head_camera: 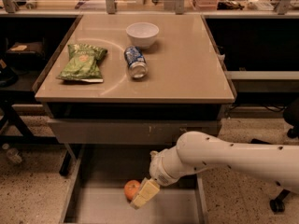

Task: Pick orange from middle drawer and place on counter

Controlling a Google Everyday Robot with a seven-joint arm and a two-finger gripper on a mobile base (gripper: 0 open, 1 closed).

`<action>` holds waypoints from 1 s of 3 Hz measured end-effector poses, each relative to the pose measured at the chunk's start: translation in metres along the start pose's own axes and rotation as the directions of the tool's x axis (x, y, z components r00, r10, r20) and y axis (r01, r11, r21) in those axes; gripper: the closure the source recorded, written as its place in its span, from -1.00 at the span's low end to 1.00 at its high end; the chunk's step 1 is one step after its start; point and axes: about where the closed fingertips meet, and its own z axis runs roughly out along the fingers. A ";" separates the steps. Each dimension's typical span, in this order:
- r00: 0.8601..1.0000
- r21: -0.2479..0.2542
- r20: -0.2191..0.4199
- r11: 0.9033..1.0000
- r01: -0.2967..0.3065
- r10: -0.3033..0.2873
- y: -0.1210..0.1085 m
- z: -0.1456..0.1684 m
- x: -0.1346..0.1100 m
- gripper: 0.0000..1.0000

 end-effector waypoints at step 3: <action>0.999 0.041 0.025 0.999 0.026 -0.027 -0.019 0.098 0.023 -1.00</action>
Offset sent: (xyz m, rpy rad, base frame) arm 0.0268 0.0431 -0.1066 0.0105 -0.0851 -0.0049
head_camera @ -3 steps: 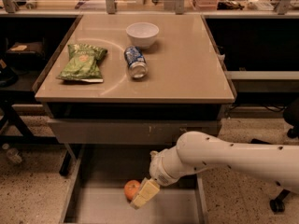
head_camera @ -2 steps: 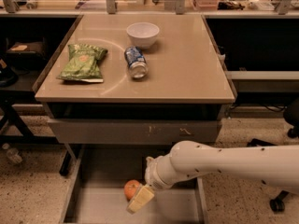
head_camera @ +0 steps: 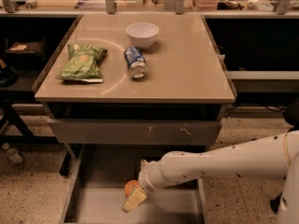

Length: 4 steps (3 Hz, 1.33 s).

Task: Pick orange from middle drawer and place on counter

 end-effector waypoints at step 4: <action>0.997 -0.007 0.042 0.998 -0.066 0.066 -0.008 0.054 0.028 -1.00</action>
Offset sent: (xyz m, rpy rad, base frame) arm 0.0087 -0.0010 -0.0248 0.0043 0.0117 -0.0366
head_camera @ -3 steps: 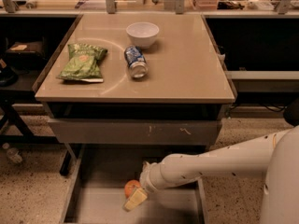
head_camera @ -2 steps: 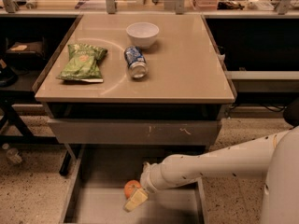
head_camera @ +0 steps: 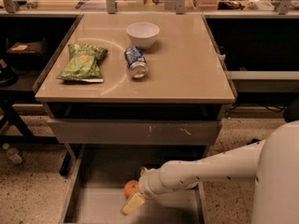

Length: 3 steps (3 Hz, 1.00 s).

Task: Pick orange from middle drawer and place on counter

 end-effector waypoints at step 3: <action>1.000 -0.007 -0.024 1.000 -0.011 0.011 0.001 0.041 0.024 -1.00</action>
Offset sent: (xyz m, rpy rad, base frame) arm -0.0076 0.0131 -0.0553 -0.0181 0.0383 -0.0085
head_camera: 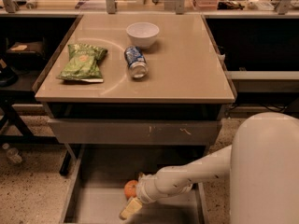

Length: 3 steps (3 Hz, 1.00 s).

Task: Pick orange from middle drawer and place on counter

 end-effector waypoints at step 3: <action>1.000 0.000 0.000 1.000 0.000 0.000 0.000 0.000 0.000 0.30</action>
Offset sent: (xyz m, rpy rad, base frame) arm -0.0001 -0.0001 -0.0003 -0.0003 0.0005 0.0000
